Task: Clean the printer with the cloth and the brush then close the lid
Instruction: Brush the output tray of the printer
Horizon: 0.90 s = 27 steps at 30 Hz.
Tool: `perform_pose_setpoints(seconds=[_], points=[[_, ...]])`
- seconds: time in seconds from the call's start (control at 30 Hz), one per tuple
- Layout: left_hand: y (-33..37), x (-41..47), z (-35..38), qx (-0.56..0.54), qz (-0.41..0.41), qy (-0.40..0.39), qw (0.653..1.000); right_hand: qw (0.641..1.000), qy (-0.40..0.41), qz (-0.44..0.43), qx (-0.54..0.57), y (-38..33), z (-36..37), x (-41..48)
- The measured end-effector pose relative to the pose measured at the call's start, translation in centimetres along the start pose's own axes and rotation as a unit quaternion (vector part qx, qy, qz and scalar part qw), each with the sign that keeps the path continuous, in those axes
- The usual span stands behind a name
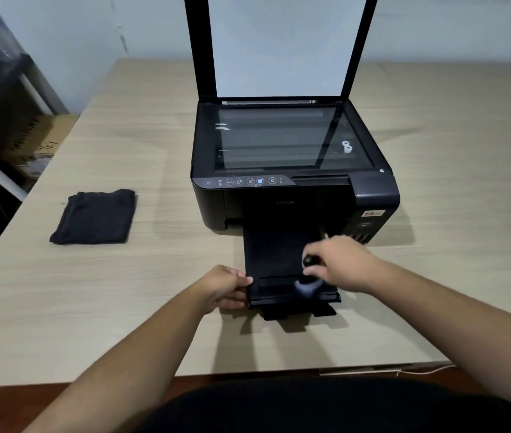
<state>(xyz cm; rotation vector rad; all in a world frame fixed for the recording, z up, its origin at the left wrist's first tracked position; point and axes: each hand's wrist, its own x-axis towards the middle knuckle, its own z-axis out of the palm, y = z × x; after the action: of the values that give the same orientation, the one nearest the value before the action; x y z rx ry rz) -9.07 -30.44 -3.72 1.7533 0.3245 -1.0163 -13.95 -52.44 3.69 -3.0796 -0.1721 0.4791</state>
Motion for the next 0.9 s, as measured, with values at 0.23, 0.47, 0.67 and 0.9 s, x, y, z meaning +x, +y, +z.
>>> perform_pose_setpoints(seconds=[0.23,0.47,0.67,0.9], points=[[0.0,-0.1,0.0,-0.011,0.002,-0.007,1.000,0.999,0.029,-0.020,0.026,-2.4,-1.5,0.9],[-0.3,-0.3,-0.4,-0.023,0.005,-0.018,1.000,0.994,-0.074,-0.007,-0.079,-2.4,-0.5,1.1],[-0.5,-0.5,-0.2,-0.006,0.027,-0.009,1.000,0.973,-0.027,-0.108,0.203,-7.2,0.6,1.4],[-0.6,-0.8,-0.3,-0.030,0.012,-0.031,0.999,0.998,-0.053,0.002,-0.017,-4.0,-1.7,1.6]])
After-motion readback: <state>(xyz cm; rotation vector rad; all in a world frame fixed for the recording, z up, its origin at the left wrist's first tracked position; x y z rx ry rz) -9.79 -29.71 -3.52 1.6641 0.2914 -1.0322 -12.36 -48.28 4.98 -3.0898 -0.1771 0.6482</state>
